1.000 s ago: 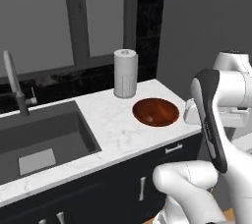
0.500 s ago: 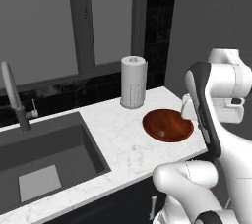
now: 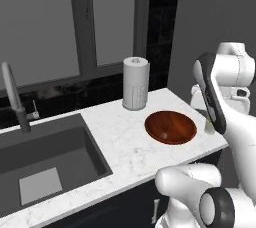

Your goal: Grab a lemon wedge from the fridge and one ice cube from the ice bowl, and put them in the glass of lemonade.

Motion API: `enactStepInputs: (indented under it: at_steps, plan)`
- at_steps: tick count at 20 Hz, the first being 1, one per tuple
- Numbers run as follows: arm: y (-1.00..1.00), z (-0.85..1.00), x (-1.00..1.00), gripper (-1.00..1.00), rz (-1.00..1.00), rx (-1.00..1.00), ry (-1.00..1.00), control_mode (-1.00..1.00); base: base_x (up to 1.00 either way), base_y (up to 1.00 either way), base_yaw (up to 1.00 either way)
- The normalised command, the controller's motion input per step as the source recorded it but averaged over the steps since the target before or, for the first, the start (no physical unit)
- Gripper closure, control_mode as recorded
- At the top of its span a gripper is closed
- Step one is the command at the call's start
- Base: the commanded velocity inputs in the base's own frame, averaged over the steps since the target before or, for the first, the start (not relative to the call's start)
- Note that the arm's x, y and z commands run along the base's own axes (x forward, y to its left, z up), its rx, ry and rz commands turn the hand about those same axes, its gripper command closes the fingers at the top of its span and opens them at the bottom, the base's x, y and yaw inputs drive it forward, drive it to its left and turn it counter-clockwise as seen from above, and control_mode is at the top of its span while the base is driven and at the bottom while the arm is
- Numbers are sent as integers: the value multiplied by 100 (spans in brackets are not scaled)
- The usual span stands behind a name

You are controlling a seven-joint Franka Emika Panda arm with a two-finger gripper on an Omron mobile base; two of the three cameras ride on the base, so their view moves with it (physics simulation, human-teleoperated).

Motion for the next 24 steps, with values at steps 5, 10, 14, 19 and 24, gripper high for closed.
enactStepInputs:
  at_steps: [5, 10, 14, 19, 24]
  plan:
    - [-69, -6, 57, 100, -32, 0, 9, -100, 0, 0, 0]
    - [-20, -37, 58, 100, -1, -6, 0, -100, 0, 0, 0]
    - [-5, -54, 72, 100, 0, -5, -7, -100, 0, 0, 0]
    - [-19, -52, 65, 100, -1, 0, -14, -100, 0, 0, 0]
    - [-42, -28, 47, 100, -1, 0, -6, -100, 0, 0, 0]
